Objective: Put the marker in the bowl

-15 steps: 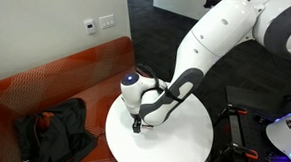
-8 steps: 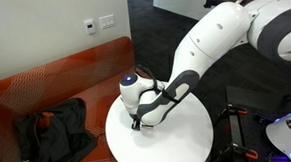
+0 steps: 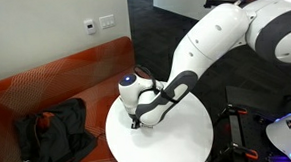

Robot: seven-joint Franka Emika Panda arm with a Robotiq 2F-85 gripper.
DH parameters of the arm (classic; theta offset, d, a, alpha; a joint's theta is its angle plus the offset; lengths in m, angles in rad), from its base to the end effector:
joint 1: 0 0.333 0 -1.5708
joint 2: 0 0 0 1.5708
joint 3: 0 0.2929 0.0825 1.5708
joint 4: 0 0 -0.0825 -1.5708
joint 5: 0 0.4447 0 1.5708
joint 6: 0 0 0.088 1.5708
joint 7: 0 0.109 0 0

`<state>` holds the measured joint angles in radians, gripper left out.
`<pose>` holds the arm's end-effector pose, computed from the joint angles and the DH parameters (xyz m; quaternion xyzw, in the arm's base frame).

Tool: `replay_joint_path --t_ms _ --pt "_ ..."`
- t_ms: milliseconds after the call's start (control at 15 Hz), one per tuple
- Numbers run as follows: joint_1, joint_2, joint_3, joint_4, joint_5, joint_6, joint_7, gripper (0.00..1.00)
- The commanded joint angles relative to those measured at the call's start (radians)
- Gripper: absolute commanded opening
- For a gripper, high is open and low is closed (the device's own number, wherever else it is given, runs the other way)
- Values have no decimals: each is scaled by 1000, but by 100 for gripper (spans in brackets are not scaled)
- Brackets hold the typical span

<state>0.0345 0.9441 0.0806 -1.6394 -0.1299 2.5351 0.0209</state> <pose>0.6700 0.0786 -0.0069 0.9961 0.0853 -0.0214 0.0043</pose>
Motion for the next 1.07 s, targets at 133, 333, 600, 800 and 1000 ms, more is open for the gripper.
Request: replay_joint_path --t_ms 133,333,600,800,1000 --pt "16 -77 -2 -33 41 -62 -12 5" --pt "35 -155 -17 -69 67 -118 45 5" --pt "63 -280 -59 -140 87 -145 167 5" --pt "86 -361 -114 -188 92 -164 310 5" --pt "92 -418 -162 -223 85 -184 424 5"
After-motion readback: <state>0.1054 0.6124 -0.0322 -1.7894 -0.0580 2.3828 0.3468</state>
